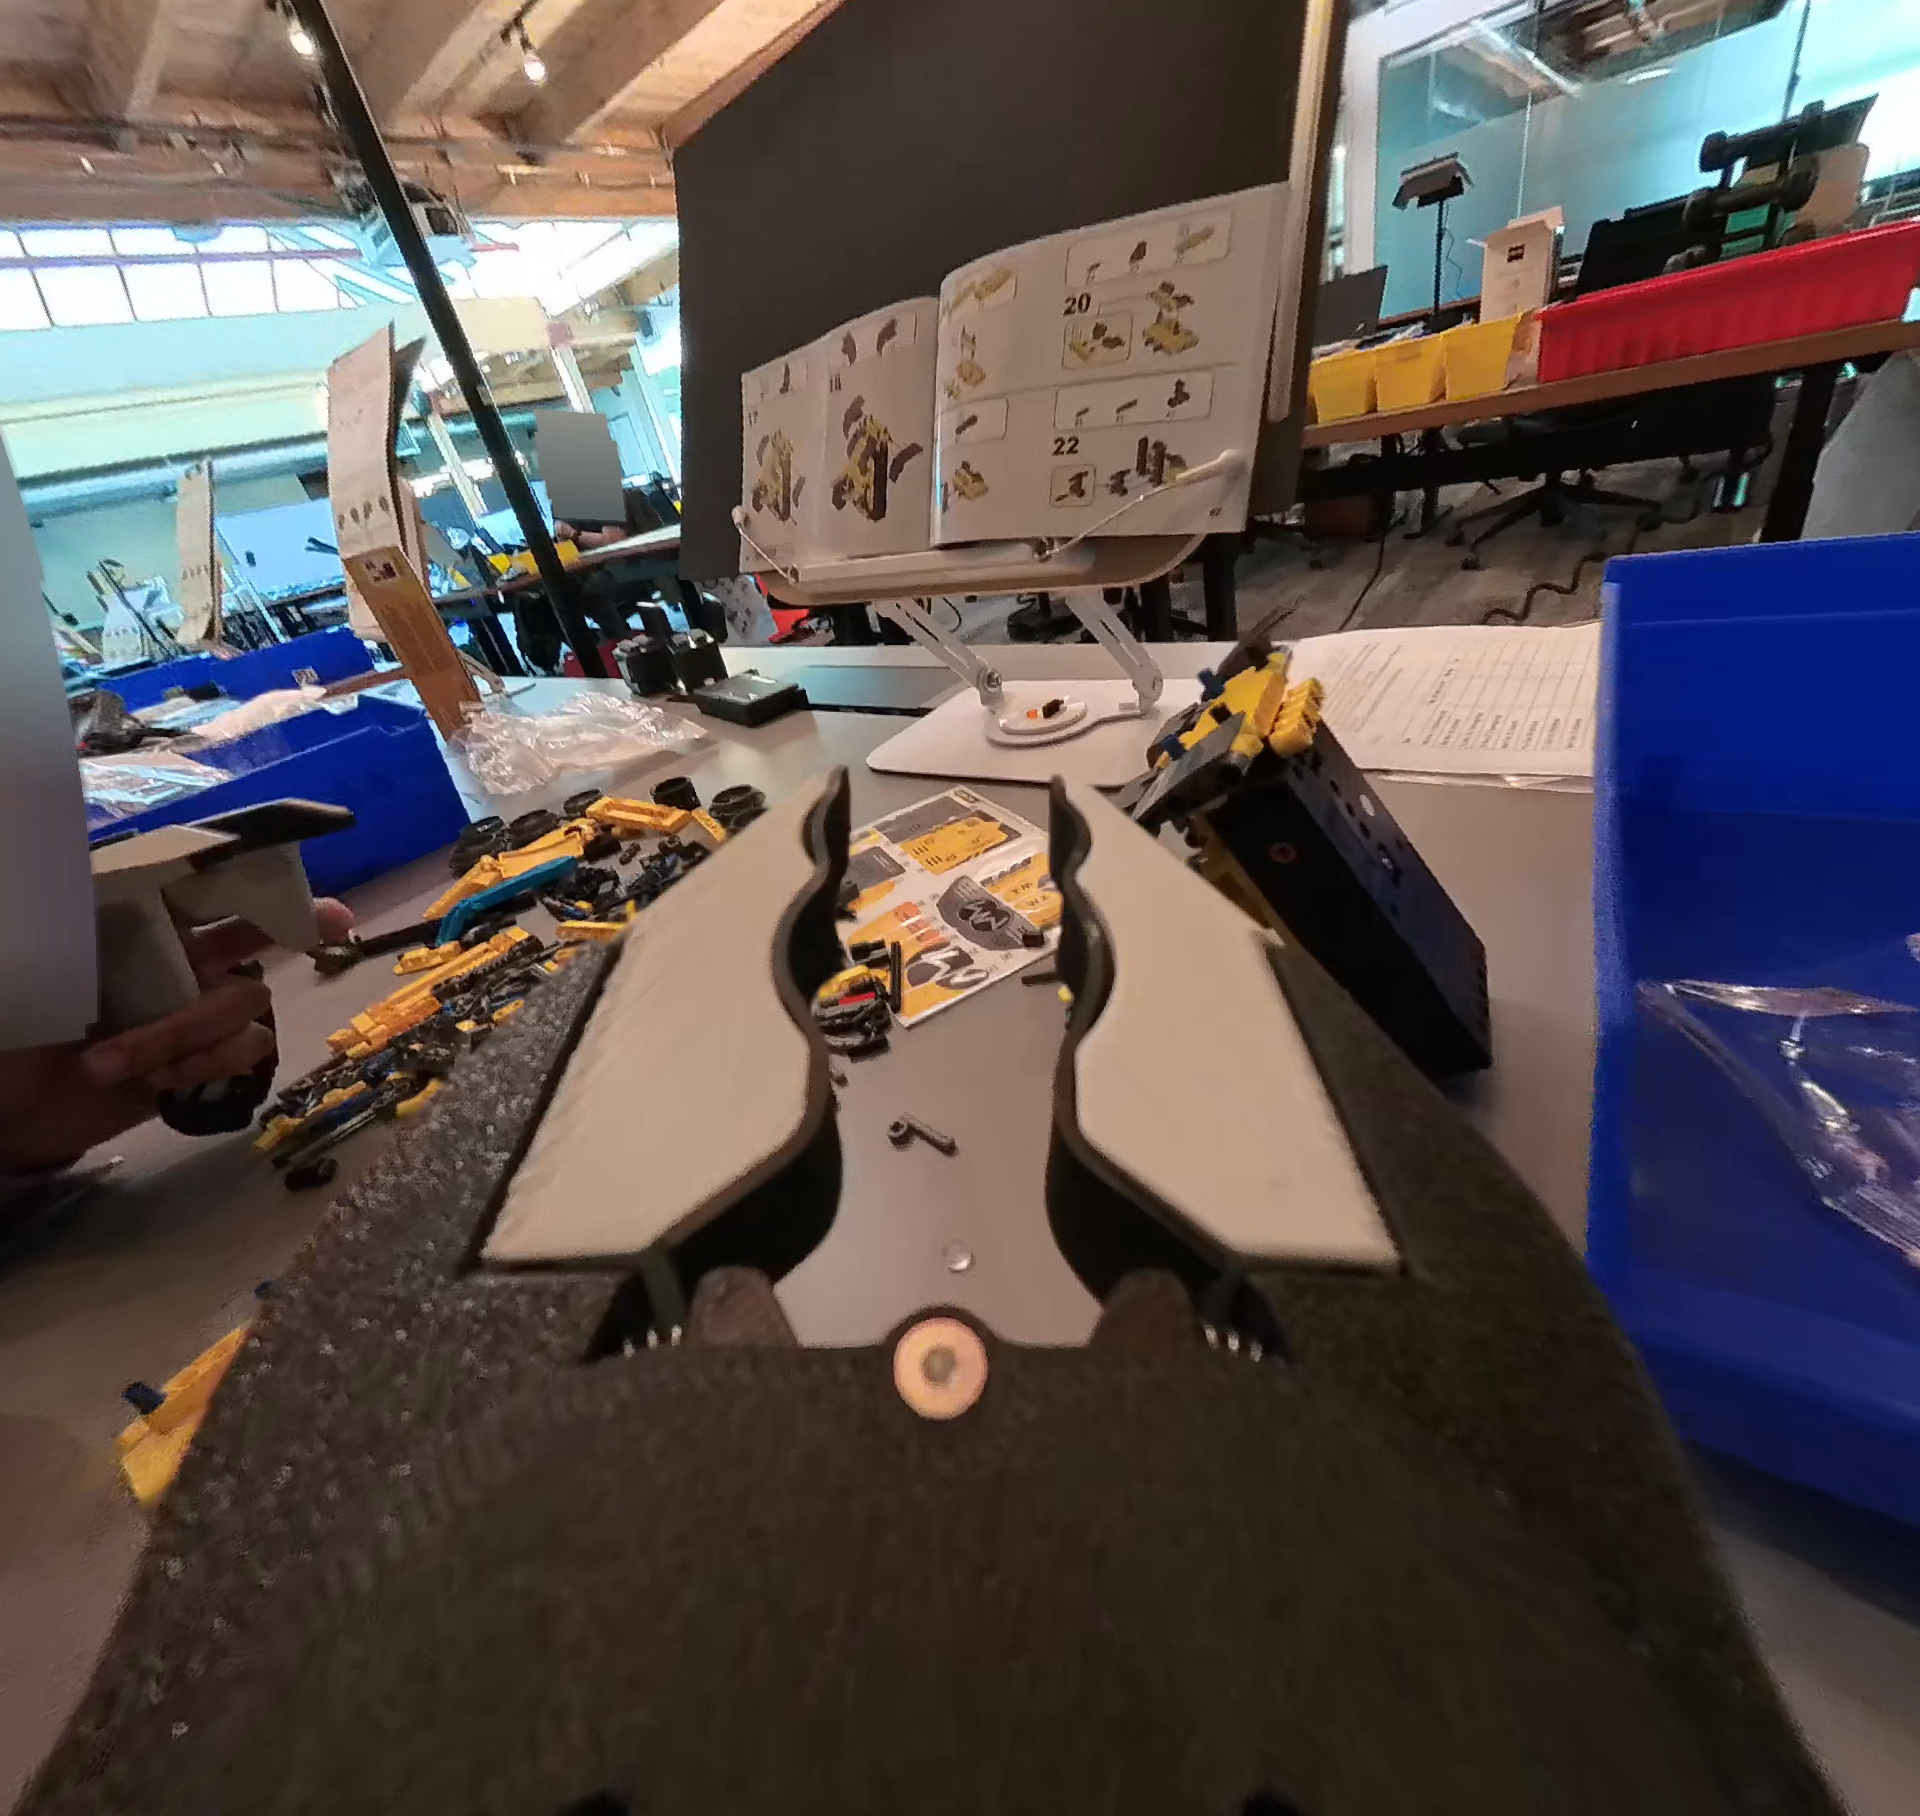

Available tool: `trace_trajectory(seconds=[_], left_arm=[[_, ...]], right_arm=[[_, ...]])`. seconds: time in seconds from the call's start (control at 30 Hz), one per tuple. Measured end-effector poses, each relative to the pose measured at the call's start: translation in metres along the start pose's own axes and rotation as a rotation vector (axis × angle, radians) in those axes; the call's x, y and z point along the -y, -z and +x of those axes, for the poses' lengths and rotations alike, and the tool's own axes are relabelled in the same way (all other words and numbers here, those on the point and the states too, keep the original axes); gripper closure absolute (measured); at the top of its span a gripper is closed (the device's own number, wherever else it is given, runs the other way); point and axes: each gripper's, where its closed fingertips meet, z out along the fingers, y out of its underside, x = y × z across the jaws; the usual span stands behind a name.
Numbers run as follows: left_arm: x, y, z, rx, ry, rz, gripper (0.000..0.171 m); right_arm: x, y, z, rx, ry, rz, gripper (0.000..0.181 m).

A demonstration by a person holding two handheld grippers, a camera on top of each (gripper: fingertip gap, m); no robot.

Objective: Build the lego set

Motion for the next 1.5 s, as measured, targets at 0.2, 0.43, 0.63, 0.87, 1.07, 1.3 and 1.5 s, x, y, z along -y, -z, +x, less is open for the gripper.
trace_trajectory(seconds=[0.2, 0.43, 0.63, 0.87, 1.07, 1.3, 1.5], left_arm=[[-0.001, 0.0, -0.003, 0.02, -0.014, -0.008, 0.139], [-0.001, 0.0, -0.003, 0.023, -0.025, -0.008, 0.139], [-0.001, 0.0, -0.003, 0.022, -0.023, -0.006, 0.139], [-0.02, -0.015, 0.007, -0.024, 0.027, -0.108, 0.124], [-0.018, -0.041, 0.047, -0.154, 0.136, -0.118, 0.082], [-0.027, -0.077, 0.062, -0.18, 0.089, -0.202, 0.058], [-0.026, -0.069, 0.054, -0.22, 0.268, -0.145, 0.067]], right_arm=[[0.004, 0.0, -0.01, 0.007, 0.071, 0.009, 0.145], [0.041, 0.038, -0.002, -0.117, 0.318, 0.177, 0.149], [0.036, 0.082, 0.018, -0.249, 0.401, 0.189, 0.151], [0.027, 0.088, -0.001, -0.216, 0.357, 0.217, 0.152], [0.008, 0.072, -0.014, -0.161, 0.403, 0.113, 0.151], [0.008, 0.075, -0.014, -0.149, 0.357, 0.133, 0.15], [0.007, 0.075, -0.006, -0.156, 0.303, 0.127, 0.15]])
